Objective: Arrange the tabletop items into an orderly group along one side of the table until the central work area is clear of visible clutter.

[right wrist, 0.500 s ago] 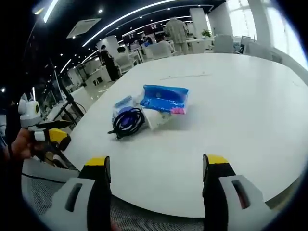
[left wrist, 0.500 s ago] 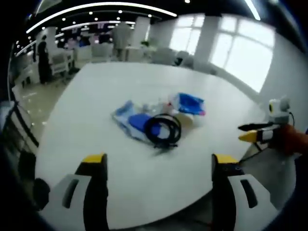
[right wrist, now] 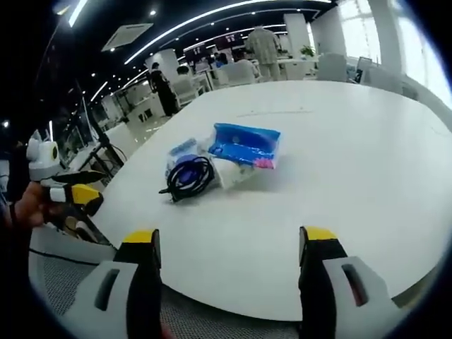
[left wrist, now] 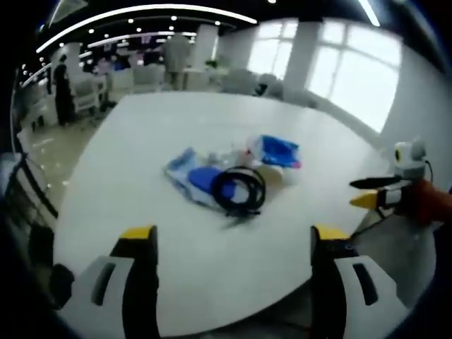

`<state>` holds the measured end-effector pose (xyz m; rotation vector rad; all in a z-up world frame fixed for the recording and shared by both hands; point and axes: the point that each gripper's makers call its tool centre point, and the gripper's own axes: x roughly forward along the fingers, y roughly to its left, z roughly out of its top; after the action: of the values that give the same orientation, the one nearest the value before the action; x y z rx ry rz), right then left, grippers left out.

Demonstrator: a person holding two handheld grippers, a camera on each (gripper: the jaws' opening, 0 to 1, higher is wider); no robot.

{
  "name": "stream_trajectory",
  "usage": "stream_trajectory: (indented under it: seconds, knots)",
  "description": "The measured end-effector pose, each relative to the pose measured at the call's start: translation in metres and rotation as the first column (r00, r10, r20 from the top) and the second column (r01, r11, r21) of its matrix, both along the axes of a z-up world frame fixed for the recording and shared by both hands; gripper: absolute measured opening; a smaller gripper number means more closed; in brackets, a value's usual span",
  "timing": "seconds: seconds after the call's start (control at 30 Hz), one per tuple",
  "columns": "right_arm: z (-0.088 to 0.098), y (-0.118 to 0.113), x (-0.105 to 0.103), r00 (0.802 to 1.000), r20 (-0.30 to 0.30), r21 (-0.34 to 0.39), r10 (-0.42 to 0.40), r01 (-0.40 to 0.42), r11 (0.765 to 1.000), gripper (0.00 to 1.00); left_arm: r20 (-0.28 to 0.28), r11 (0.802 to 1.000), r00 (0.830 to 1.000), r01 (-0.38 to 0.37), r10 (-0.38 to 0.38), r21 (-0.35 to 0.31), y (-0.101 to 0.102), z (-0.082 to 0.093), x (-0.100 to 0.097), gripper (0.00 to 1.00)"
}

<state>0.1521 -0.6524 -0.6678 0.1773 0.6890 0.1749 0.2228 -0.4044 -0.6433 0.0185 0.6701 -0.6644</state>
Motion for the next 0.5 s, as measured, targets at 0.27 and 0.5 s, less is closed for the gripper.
stream_trajectory:
  seconds: [0.27, 0.5]
  knots:
    - [-0.0022, 0.0011, -0.0007, 1.0, -0.013, -0.016, 0.015, -0.015, 1.0, 0.81, -0.014, 1.0, 1.0, 0.011, -0.011, 0.001, -0.0015, -0.0019, -0.0015, 0.86]
    - [-0.0046, 0.0009, -0.0025, 1.0, -0.024, -0.014, 0.014, -0.015, 1.0, 0.81, -0.024, 1.0, 0.999, 0.023, -0.023, 0.007, -0.0032, -0.0046, -0.0032, 0.86]
